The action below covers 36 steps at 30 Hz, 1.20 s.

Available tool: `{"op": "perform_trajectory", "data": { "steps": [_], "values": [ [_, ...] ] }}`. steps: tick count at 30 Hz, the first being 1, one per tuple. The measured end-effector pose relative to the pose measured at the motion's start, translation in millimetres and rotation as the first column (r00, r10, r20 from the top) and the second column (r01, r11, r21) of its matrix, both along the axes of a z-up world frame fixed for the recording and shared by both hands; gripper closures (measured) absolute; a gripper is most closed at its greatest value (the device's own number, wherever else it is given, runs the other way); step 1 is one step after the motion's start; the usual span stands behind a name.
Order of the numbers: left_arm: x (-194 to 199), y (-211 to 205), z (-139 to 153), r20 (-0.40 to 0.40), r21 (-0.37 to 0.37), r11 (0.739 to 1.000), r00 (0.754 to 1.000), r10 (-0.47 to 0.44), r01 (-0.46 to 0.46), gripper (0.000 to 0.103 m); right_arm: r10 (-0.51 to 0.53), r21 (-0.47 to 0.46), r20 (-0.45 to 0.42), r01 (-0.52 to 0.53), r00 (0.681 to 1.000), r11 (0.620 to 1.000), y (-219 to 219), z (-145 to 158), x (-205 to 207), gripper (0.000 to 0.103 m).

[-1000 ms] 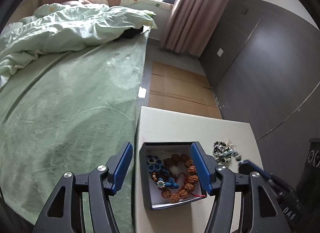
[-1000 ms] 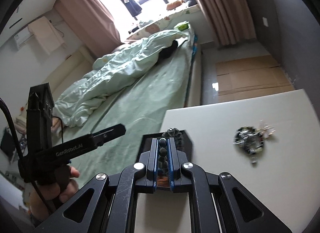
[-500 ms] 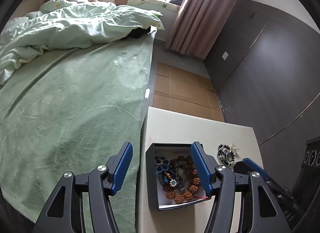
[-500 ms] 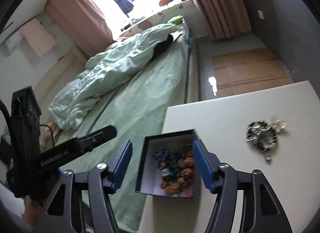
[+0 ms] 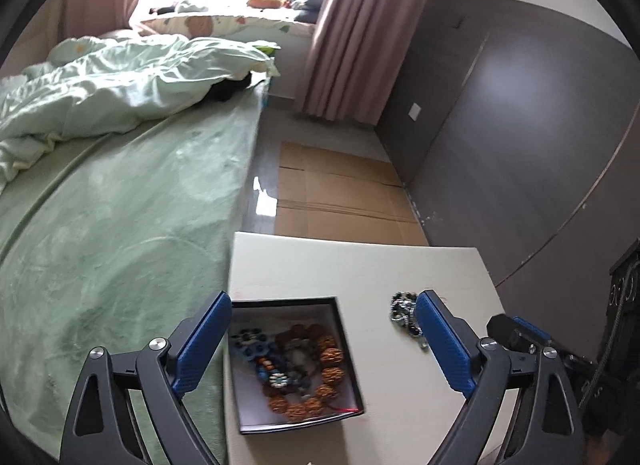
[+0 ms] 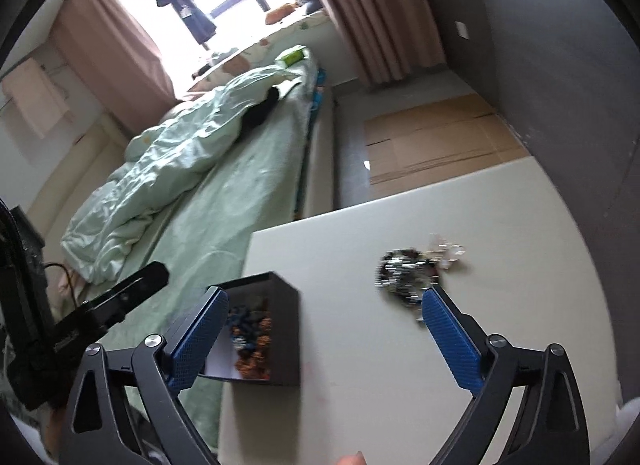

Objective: Organize jewelry
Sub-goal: 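Move the left tool to the pile and close on the silver chain necklace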

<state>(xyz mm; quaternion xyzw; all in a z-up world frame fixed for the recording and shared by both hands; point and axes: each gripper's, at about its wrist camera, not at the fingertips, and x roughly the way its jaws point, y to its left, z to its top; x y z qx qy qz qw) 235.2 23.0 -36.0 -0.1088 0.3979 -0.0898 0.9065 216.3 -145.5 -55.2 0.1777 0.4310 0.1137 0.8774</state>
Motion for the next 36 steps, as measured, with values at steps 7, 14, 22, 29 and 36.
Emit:
{"op": "perform_trajectory", "data": {
  "steps": [7, 14, 22, 29, 36],
  "values": [
    [-1, -33, 2, 0.02, 0.019, 0.999, 0.999, -0.044, 0.043, 0.005, -0.103, -0.038, 0.009, 0.103, 0.995, 0.994, -41, 8, -7, 0.005],
    [-1, -62, -2, 0.013, 0.07, 0.994, 0.996, -0.085, 0.084, 0.005, -0.176, -0.127, 0.005, 0.175, 0.984, 0.976, -69, 10, -14, 0.005],
    [3, -86, -10, -0.007, 0.081, 0.99, 0.993, -0.117, 0.117, 0.004, -0.241, -0.13, 0.0, 0.239, 0.97, 0.962, -110, 10, -24, 0.005],
    [14, -107, -29, -0.069, 0.09, 0.983, 0.985, -0.157, 0.163, 0.004, -0.23, -0.034, -0.017, 0.23, 0.973, 0.973, -137, 0, -26, 0.005],
    [36, -124, -49, -0.137, 0.059, 0.977, 0.971, -0.196, 0.206, 0.006, -0.241, 0.008, -0.033, 0.241, 0.97, 0.97, -148, -12, -23, 0.005]
  ]
}}
